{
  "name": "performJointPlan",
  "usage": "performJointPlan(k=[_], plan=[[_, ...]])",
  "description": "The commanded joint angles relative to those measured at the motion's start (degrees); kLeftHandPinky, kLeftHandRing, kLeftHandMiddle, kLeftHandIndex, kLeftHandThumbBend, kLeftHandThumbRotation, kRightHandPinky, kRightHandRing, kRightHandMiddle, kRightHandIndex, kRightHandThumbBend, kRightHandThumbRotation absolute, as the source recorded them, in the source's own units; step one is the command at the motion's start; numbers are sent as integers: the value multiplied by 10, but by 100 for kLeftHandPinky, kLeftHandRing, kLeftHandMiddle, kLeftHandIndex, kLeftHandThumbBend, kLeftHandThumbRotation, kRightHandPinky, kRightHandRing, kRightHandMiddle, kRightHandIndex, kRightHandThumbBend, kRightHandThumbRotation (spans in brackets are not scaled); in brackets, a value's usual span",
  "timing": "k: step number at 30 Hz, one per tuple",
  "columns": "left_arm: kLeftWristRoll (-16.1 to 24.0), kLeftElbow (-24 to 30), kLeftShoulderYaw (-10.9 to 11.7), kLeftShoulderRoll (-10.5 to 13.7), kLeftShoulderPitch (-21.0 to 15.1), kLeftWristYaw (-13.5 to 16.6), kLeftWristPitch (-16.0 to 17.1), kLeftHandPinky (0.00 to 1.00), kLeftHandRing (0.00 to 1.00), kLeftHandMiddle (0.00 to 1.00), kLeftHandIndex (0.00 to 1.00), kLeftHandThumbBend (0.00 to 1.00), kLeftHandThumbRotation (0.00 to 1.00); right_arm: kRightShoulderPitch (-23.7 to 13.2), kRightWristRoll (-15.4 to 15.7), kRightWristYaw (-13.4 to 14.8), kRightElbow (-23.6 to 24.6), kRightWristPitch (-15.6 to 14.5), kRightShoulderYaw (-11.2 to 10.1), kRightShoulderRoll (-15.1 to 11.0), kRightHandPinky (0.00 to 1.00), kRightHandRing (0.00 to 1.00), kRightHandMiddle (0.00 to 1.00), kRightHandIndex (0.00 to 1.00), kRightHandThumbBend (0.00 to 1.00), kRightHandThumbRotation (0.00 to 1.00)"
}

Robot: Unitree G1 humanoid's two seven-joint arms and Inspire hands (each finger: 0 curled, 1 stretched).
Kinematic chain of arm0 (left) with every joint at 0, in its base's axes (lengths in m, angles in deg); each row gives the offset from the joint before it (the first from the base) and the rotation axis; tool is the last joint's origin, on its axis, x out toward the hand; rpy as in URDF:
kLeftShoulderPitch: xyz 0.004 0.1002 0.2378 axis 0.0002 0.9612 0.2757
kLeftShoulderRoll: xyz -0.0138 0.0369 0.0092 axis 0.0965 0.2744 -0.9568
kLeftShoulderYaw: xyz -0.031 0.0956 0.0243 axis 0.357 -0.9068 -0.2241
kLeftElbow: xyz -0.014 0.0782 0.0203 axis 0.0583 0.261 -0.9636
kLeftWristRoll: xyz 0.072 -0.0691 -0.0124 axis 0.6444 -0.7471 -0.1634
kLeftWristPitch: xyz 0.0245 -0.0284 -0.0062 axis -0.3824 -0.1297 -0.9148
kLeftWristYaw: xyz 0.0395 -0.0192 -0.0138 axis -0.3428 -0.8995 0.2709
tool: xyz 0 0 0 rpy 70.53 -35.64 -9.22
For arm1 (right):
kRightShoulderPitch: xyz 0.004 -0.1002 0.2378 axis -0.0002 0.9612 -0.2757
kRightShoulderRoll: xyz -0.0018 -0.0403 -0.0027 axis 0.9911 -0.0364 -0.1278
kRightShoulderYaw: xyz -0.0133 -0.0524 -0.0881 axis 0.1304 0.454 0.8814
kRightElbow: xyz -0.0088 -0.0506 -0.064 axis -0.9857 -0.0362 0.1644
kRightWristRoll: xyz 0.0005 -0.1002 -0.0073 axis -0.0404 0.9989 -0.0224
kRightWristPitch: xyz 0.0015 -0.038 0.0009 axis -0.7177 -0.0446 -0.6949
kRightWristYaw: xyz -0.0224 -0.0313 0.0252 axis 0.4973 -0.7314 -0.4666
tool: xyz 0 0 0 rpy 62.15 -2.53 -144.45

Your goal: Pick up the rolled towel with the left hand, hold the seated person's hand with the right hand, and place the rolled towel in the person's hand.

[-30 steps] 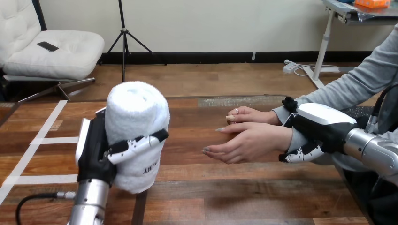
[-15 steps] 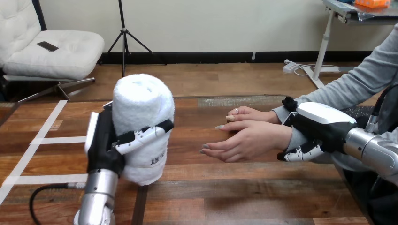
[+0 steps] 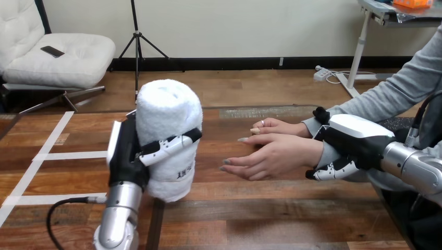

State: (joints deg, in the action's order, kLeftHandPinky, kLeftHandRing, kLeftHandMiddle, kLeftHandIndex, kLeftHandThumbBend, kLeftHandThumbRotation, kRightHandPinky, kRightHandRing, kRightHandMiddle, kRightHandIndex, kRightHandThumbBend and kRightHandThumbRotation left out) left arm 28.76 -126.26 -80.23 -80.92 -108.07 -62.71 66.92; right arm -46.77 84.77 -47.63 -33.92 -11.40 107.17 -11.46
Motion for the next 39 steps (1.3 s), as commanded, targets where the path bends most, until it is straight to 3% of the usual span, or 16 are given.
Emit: performJointPlan(k=[1,39], plan=[[3,-9,3,-7,-70,4,23,29,32,38,40,62,0,-33,-27,1,24,7,-27,6,22,25,30,28,49,31],[12,-61,3,-47,-108,11,30,30,33,38,39,61,0,-24,-45,-8,55,18,-26,15,24,28,32,30,48,38]])
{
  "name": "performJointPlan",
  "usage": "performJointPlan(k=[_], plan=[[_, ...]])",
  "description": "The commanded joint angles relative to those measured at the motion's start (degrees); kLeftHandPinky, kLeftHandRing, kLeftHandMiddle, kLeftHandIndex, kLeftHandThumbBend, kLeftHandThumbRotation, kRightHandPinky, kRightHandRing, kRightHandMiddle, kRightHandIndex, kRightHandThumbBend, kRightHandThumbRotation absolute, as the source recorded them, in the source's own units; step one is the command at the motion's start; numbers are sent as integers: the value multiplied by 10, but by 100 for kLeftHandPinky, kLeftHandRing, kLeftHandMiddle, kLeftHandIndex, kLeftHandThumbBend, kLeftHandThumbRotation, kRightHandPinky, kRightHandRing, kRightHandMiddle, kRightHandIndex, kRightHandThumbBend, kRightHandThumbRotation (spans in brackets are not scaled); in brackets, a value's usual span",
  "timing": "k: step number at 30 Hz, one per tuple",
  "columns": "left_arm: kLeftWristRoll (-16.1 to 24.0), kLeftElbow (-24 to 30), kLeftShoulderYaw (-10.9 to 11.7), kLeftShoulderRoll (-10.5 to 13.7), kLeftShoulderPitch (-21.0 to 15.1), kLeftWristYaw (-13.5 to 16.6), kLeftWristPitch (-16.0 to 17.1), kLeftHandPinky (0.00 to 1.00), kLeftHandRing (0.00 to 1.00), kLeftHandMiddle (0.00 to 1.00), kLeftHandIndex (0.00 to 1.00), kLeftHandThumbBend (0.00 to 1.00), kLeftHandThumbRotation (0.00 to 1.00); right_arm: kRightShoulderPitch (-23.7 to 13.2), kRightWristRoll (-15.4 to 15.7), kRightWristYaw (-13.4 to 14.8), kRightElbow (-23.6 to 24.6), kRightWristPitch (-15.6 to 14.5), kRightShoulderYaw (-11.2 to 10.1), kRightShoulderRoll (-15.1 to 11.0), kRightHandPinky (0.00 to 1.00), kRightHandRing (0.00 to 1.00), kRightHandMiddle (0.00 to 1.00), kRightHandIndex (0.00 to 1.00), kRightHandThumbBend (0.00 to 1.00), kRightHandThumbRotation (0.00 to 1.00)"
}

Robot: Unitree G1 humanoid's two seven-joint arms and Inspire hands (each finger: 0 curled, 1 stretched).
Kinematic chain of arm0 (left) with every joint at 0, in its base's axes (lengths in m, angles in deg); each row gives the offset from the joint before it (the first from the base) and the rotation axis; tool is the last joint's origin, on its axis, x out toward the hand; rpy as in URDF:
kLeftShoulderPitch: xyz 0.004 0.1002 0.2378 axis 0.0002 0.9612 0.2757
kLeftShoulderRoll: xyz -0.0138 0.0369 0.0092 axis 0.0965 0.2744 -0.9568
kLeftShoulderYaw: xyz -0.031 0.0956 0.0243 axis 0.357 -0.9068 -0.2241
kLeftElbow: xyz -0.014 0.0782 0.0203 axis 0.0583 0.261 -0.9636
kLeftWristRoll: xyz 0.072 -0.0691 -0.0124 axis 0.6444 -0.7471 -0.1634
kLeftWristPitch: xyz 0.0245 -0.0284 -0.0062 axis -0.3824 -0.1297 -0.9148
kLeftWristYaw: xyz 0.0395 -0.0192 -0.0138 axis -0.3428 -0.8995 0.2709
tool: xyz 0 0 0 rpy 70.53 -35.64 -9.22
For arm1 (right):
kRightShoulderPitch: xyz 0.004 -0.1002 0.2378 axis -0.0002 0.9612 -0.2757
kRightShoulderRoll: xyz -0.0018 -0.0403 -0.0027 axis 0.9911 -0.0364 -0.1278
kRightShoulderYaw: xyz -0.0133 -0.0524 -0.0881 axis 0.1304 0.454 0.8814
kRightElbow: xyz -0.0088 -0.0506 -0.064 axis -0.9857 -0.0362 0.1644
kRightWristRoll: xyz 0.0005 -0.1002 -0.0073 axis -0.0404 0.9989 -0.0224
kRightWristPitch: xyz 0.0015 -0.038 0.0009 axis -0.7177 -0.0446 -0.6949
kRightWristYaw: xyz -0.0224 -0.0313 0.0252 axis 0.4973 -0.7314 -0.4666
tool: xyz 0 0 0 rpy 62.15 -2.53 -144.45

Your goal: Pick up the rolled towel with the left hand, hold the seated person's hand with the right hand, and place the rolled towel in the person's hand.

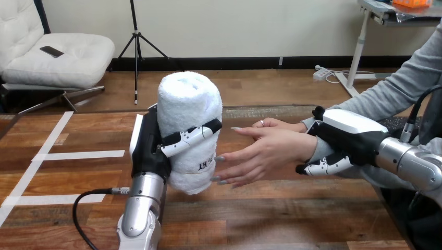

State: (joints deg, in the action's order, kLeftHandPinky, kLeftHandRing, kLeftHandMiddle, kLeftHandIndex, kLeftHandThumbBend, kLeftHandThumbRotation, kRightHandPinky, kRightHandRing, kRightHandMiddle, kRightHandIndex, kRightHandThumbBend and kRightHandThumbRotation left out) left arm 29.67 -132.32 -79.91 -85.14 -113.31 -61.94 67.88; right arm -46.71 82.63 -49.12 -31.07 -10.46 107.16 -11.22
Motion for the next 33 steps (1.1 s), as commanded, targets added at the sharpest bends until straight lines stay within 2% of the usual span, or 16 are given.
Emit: performJointPlan(k=[1,16,22,33], plan=[[4,0,0,-5,-56,4,20,30,33,38,39,61,0,-24,-24,6,27,9,-26,13,24,28,32,30,48,38],[15,-5,-3,-15,-62,15,19,30,34,38,40,64,0,-26,-20,-1,35,-3,-23,17,26,30,34,33,48,37],[5,-4,0,-23,-66,6,15,31,34,39,40,64,0,-26,-20,-1,37,-5,-23,19,27,30,35,34,48,36],[4,-3,-1,-36,-76,7,15,31,35,39,40,64,0,-28,-20,6,26,1,-22,26,26,29,34,32,48,34]])
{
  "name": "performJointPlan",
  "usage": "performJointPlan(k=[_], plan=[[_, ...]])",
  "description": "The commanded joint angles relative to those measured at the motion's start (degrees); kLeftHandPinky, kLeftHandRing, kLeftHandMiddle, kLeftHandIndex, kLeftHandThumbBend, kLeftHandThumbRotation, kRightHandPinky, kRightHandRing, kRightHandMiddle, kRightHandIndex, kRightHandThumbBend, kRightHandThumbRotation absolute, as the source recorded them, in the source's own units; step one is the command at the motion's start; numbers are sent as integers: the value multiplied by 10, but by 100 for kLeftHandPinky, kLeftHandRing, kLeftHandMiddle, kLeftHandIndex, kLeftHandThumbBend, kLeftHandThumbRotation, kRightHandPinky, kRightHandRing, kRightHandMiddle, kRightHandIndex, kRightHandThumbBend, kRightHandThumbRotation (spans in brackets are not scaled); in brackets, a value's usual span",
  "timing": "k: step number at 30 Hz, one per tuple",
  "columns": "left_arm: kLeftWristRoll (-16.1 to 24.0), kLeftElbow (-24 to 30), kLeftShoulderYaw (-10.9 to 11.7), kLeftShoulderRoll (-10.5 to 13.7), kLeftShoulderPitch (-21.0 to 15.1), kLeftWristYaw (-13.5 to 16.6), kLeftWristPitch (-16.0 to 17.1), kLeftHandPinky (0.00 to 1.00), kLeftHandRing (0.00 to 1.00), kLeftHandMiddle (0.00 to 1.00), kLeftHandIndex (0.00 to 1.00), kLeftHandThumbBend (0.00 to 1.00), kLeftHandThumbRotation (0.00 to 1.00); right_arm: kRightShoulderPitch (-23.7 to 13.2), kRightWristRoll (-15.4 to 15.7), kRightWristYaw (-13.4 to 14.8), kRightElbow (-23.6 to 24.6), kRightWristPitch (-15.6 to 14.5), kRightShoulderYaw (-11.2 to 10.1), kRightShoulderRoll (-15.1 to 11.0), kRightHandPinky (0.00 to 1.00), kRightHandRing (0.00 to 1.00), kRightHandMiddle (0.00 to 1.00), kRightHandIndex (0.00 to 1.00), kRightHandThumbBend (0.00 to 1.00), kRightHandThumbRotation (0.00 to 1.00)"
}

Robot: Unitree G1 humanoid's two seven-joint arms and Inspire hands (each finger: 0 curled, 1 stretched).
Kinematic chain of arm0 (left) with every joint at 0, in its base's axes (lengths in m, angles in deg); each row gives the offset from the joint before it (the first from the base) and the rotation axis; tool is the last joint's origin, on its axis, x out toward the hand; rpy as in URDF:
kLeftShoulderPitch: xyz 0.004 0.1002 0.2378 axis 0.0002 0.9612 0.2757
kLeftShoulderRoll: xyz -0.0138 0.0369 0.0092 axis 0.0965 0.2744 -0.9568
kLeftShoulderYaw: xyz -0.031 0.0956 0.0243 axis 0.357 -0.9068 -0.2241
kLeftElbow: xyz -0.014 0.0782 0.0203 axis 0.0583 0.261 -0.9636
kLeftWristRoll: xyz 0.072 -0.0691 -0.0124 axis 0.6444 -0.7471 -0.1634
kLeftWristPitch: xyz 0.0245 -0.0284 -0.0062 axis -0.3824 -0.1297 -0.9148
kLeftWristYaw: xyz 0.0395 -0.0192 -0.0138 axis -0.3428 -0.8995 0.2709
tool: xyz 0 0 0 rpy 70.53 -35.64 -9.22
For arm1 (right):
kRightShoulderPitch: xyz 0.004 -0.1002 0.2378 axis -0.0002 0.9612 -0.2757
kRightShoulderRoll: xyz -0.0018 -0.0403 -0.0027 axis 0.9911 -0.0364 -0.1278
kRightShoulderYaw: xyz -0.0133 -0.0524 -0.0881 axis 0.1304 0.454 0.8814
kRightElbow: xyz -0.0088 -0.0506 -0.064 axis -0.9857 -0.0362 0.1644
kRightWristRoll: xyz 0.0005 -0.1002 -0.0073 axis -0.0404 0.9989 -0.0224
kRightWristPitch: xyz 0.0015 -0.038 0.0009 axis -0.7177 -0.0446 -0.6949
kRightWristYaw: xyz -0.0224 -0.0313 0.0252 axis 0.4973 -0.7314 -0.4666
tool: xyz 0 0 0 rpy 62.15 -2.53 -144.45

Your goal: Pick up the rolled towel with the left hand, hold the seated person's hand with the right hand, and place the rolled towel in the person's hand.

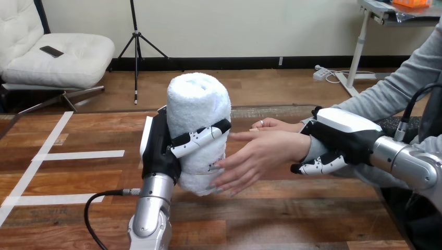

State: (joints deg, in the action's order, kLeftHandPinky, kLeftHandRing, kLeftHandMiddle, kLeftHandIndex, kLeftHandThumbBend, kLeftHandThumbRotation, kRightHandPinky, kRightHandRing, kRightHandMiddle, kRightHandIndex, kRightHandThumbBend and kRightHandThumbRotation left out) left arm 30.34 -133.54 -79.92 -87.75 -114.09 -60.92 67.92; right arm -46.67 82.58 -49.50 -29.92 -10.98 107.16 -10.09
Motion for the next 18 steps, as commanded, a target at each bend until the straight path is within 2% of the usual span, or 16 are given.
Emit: performJointPlan(k=[1,13,18], plan=[[-4,9,-1,-11,-68,-5,14,31,35,39,40,63,0,-28,-19,10,15,5,-22,15,26,29,33,32,48,33],[-19,16,1,-37,-73,-16,12,30,34,39,40,61,0,-27,-14,9,19,-5,-21,16,26,30,34,33,49,31],[-17,17,-1,-46,-74,-10,9,30,34,39,40,62,0,-27,-10,10,19,-10,-19,16,26,30,34,33,49,31]])
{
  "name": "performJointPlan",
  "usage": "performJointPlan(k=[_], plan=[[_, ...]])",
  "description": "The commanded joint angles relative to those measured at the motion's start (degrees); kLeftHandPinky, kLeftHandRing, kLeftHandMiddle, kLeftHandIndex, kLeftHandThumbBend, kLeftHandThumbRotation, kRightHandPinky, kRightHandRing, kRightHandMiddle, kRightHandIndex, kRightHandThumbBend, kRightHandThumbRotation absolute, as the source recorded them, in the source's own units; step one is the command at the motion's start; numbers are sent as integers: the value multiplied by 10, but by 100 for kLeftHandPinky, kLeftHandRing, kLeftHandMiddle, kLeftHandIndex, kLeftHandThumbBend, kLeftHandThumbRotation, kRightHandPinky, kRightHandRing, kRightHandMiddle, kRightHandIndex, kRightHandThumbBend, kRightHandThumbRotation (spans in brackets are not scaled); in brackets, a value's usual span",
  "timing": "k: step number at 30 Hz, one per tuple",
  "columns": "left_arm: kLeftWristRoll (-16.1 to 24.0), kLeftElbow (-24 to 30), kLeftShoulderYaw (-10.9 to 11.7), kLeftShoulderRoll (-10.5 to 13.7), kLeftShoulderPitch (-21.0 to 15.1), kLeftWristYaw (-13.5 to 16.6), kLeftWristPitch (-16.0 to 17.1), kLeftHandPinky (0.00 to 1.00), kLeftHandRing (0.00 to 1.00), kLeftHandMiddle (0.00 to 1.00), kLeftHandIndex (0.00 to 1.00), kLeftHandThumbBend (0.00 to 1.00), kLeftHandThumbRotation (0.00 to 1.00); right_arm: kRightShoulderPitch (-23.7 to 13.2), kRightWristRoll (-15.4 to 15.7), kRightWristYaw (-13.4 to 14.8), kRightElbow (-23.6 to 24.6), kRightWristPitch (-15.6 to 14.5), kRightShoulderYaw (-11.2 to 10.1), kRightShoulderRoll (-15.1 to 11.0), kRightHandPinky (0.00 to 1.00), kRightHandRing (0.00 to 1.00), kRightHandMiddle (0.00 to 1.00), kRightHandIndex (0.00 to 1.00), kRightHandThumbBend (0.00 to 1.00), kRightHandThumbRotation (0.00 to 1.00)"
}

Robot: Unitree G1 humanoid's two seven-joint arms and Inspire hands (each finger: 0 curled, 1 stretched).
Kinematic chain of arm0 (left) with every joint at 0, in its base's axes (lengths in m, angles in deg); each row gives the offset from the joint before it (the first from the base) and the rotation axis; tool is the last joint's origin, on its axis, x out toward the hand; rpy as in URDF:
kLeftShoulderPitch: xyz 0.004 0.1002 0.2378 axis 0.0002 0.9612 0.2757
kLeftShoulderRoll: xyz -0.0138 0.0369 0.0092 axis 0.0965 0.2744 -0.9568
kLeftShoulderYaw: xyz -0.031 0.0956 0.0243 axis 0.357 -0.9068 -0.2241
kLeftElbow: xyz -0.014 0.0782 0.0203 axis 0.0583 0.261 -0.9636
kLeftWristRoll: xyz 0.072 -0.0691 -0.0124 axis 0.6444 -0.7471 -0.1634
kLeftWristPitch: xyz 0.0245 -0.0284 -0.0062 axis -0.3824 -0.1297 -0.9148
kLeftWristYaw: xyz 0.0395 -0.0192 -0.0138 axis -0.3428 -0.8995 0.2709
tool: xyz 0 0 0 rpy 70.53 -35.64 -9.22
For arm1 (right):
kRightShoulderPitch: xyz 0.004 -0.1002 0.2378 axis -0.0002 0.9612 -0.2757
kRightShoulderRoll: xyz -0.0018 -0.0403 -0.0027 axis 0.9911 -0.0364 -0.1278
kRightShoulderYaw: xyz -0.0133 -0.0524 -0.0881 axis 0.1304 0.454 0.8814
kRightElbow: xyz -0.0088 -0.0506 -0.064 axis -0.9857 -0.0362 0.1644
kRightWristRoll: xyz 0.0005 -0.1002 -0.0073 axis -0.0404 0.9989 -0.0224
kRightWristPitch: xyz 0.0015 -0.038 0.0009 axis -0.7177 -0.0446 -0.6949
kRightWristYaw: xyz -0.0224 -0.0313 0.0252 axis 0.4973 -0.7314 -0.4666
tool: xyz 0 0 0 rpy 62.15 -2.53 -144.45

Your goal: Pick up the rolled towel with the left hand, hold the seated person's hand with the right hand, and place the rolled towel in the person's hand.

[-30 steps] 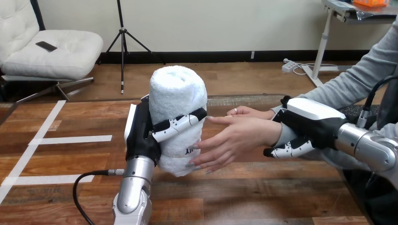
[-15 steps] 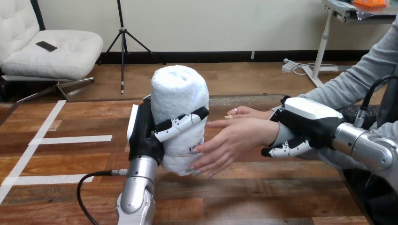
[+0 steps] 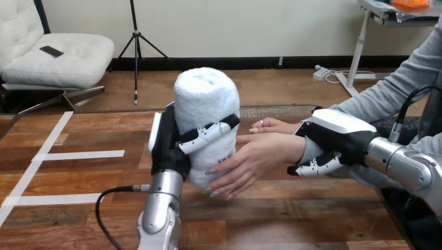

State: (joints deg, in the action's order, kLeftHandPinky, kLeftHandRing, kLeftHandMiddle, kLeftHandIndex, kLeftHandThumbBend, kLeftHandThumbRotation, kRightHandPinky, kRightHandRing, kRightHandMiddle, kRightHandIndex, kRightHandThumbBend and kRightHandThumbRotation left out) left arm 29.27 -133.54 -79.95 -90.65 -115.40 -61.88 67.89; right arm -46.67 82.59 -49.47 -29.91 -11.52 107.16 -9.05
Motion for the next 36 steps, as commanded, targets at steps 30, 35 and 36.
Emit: performJointPlan(k=[30,35,36], plan=[[-15,12,-17,-66,-64,-24,8,31,34,40,40,61,0,-25,-19,11,22,-1,-23,13,25,29,33,32,49,29],[-16,9,-19,-72,-63,-30,10,31,34,40,40,62,0,-26,-16,7,26,-9,-22,12,26,29,33,32,49,30],[-15,8,-19,-72,-63,-29,10,31,34,40,40,63,0,-26,-16,8,26,-9,-22,12,25,29,33,32,49,31]])
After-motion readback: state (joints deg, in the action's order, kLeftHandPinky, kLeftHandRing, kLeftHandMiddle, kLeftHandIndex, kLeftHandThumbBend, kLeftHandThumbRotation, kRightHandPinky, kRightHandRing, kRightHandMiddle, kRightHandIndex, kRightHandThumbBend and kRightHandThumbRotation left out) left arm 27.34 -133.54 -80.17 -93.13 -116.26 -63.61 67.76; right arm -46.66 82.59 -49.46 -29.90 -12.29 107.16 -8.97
